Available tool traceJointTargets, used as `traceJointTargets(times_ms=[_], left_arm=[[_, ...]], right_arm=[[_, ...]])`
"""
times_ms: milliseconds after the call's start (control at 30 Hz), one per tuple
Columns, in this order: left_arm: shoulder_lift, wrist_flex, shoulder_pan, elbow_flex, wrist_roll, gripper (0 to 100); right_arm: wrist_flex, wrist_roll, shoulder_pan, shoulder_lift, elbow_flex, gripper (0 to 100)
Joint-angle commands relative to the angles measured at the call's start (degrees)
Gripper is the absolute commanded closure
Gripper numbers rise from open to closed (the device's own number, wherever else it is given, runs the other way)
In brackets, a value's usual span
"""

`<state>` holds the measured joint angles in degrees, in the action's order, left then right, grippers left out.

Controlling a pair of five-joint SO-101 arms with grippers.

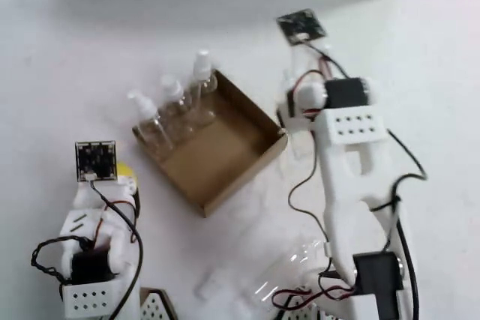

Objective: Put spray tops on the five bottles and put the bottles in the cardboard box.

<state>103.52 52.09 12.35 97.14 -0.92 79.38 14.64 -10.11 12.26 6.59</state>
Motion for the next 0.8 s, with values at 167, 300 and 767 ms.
traceJointTargets(times_ms=[167,300,767], left_arm=[[0.4,-1.8,0.7,-0.2,-0.5,98],[0.4,-1.8,0.7,-0.2,-0.5,98],[0.4,-1.6,0.7,-0.2,-0.5,98]], right_arm=[[2.5,8.5,8.6,3.8,8.3,98.3],[-5.8,10.2,10.9,3.4,16.2,98.3],[-20.5,12.9,13.9,3.8,26.0,79.0]])
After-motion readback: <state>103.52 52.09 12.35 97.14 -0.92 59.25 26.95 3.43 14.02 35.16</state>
